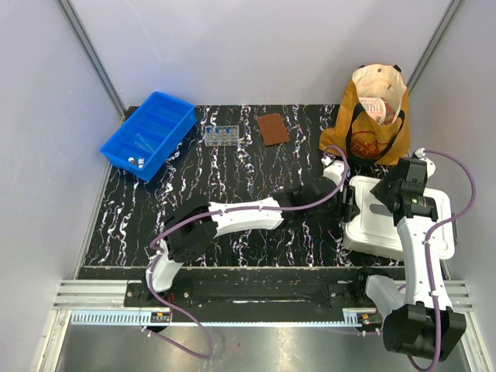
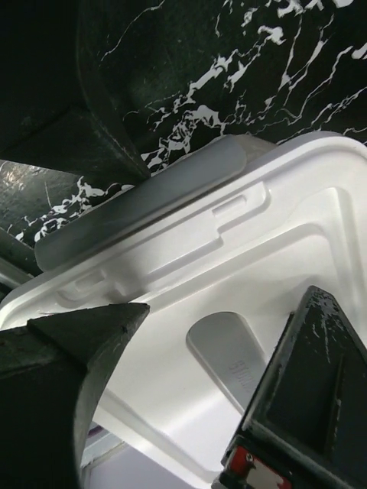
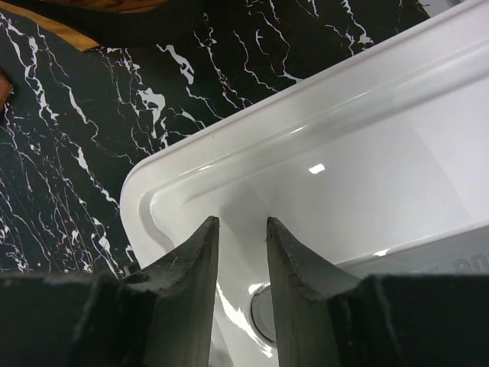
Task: Organize the chemistry lab equipment
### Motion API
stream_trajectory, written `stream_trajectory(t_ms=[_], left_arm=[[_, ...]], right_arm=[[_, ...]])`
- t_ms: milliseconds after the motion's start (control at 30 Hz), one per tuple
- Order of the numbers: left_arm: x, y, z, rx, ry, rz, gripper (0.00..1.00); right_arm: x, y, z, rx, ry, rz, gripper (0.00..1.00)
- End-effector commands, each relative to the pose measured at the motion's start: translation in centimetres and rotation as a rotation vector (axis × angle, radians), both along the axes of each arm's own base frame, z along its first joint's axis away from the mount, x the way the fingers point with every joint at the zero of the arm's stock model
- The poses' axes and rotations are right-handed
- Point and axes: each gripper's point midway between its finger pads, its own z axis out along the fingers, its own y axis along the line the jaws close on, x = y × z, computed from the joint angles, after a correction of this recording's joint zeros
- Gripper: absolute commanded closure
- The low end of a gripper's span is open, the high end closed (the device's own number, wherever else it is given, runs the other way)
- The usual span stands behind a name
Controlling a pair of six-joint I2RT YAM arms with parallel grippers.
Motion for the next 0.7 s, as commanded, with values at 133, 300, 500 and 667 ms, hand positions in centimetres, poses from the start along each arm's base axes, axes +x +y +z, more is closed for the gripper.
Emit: stream_trajectory(t_ms=[133,300,500,667], left_arm=[[-0.1,-0.1,-1.2,0.195,-0.154,0.064,0.4],[-0.2,-0.2,-2.0,0.239,-0.171,0.076,0.44],[0.0,0.2,-2.7,0.335,-0.209,0.128,0.5],[0.2,0.9,-3.3,0.369,-0.206,0.161,0.62]], right_arm=[[-1.0,1.0,-2.1,0.057,0.066,0.023,0.63],[-1.0,1.1,-2.1,0.06,0.065,0.026,0.62],[-1.0,1.4,-2.6,0.073,0.08,0.04,0.62],[-0.9,1.4,-2.7,0.08,0.079,0.039,0.62]])
